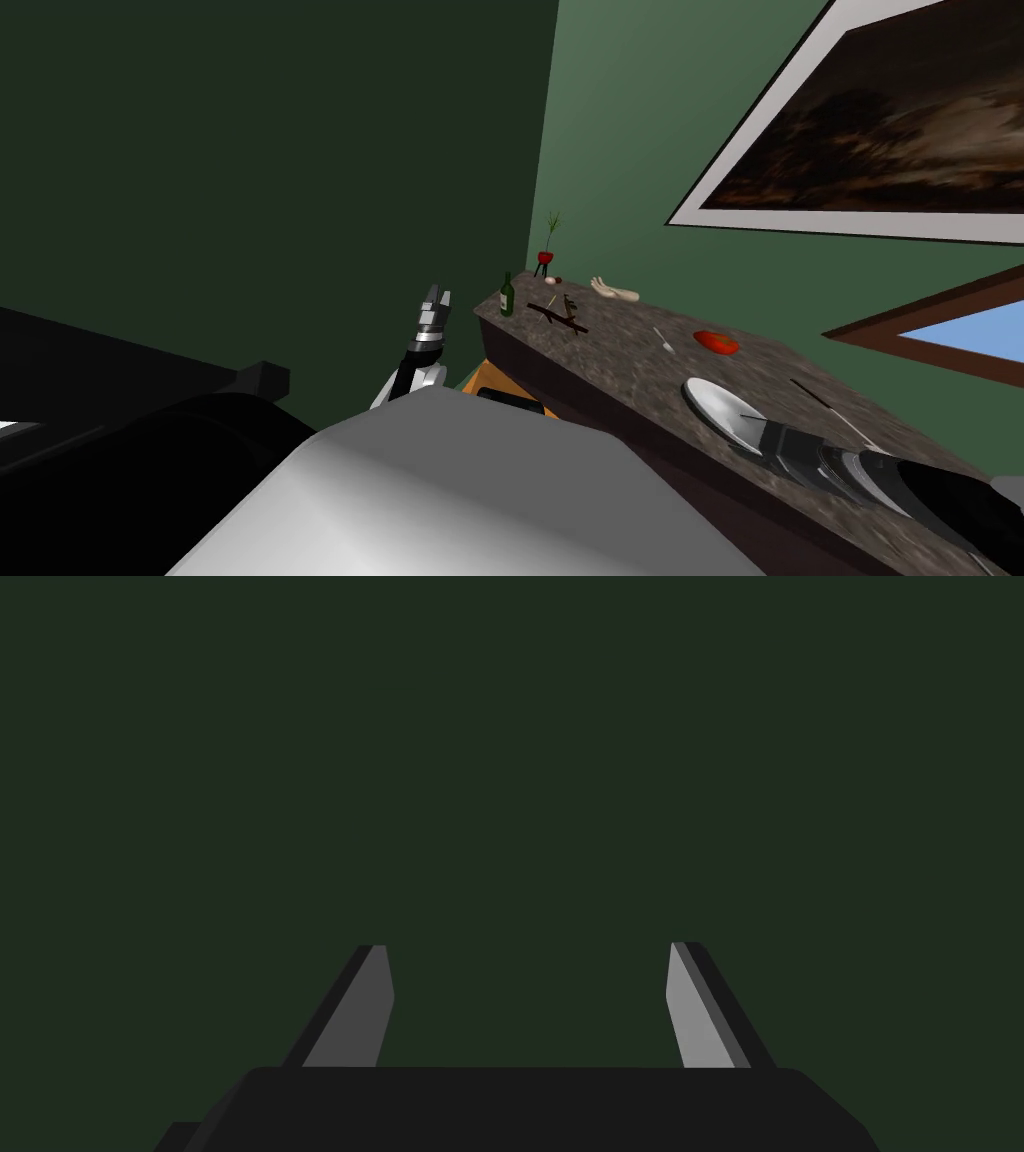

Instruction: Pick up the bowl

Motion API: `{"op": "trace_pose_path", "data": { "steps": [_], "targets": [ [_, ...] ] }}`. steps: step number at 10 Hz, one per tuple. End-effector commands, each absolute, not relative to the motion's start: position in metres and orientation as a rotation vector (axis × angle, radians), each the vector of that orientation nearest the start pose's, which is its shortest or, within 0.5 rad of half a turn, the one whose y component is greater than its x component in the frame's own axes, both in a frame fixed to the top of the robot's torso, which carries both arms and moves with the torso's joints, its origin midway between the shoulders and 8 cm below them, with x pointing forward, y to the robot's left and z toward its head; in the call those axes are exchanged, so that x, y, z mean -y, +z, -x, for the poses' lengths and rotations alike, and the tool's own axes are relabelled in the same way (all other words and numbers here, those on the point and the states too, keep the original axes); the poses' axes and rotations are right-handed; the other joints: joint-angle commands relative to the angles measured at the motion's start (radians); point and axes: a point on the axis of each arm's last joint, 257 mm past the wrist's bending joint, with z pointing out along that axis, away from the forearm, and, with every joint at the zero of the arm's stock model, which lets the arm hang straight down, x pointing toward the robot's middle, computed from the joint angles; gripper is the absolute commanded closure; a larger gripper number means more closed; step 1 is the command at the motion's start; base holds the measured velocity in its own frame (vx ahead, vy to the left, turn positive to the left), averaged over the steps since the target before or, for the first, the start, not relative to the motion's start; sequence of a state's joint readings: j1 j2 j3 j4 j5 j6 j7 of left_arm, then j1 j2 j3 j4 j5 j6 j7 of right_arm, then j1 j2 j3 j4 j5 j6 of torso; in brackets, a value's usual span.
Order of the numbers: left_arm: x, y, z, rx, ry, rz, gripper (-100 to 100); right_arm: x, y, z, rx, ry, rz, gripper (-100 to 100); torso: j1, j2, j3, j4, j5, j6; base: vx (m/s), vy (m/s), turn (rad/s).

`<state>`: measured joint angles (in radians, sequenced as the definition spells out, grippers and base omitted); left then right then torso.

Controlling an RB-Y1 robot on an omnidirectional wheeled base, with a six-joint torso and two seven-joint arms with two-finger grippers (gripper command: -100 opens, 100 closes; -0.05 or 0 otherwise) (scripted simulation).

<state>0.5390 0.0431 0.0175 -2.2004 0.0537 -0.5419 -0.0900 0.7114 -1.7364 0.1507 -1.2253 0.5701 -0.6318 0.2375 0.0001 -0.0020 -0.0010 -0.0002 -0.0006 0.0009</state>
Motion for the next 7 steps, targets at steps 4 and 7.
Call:
{"op": "trace_pose_path", "data": {
  "steps": [4, 7],
  "targets": [
    [-0.296, -0.015, -0.346, -0.685, -1.203, 0.682, 0, 0.675, -0.279, -0.208, -2.6, -0.26, 1.006, -100, 0.001, 0.001, 0.001, 0.0, 0.0, 0.001, 0.013, -0.008, 0.058],
    [-0.296, -0.015, -0.346, -0.685, -1.203, 0.682, 0, 0.673, -0.284, -0.205, -2.602, -0.262, 0.999, -100, 0.0, 0.0, 0.0, 0.0, 0.0, 0.0, 0.026, -0.013, 0.04]
  ]
}}
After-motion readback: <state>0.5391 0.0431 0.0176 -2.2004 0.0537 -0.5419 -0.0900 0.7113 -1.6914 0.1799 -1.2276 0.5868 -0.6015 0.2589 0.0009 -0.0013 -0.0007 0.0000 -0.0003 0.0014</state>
